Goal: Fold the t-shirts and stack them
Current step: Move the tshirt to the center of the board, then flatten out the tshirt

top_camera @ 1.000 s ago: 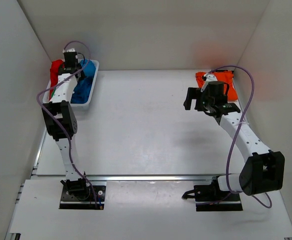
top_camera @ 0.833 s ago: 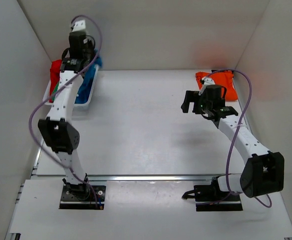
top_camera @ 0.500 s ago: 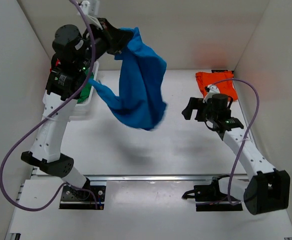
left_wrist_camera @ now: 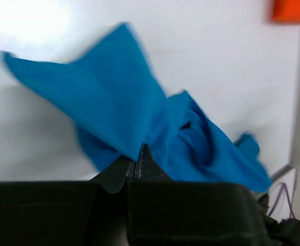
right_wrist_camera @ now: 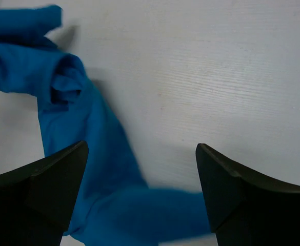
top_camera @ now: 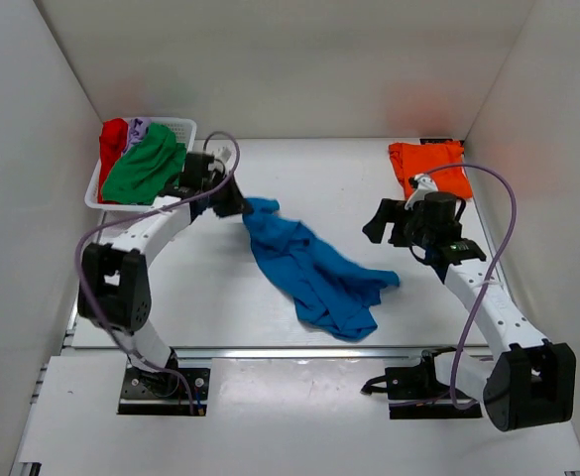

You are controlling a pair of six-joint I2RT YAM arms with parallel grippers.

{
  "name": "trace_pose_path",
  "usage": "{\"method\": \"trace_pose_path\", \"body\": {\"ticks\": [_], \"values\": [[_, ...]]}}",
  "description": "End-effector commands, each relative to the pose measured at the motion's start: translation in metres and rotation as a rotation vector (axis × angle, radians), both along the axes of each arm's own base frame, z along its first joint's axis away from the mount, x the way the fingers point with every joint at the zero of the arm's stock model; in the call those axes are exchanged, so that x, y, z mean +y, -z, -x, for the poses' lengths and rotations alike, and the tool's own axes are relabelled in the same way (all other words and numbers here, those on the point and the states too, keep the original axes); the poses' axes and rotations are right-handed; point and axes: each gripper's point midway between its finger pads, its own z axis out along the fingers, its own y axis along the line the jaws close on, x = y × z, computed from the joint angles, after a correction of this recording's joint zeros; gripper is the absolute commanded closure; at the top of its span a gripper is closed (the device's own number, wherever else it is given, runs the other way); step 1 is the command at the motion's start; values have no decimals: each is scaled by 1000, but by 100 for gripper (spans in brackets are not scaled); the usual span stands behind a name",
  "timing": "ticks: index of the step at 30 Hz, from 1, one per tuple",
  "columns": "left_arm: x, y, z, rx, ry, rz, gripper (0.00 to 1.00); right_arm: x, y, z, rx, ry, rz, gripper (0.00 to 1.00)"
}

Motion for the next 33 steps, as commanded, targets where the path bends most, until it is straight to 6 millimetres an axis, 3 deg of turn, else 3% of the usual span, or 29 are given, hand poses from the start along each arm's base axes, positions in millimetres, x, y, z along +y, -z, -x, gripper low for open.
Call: {"method": "trace_pose_path", "body": {"ticks": [1,3,5,7,8,9,11,14,17,21,24,26,28,30,32,33], "values": [[25,31,-5,35,-36,25,100,3,6,-2,-4,-21,31,20],[31,47,-3,64,-40,10,98,3,17,-1,24,-25,45,23],[34,53,-5,72,-49,6,75,2,25,-1,51,-23,44,23],[29,44,-4,60,-32,32,56,-2,33,-2,70,-12,77,21],[26,37,-6,43,-27,41,51,-6,40,-2,89,4,104,20],[19,35,-1,53,-6,55,51,-10,44,-2,105,17,124,20],[2,11,4,23,35,66,52,-25,56,-1,153,71,149,20],[-42,-4,35,1,100,71,51,-38,67,1,194,113,156,19],[-87,6,81,39,169,132,51,-44,75,3,223,132,183,19],[-97,39,110,102,156,155,50,-41,78,2,232,120,179,19],[-84,48,116,117,125,162,49,-39,82,5,238,99,169,19],[-63,47,103,89,67,112,49,-40,83,6,236,100,166,19],[-30,35,86,42,-21,49,48,-41,83,7,239,92,153,19],[20,34,68,12,-139,-107,47,-43,83,8,238,93,158,19],[54,21,58,-20,-225,-211,46,-44,82,7,236,89,156,19],[66,24,60,-12,-236,-265,46,-44,83,7,241,95,151,19]]}}
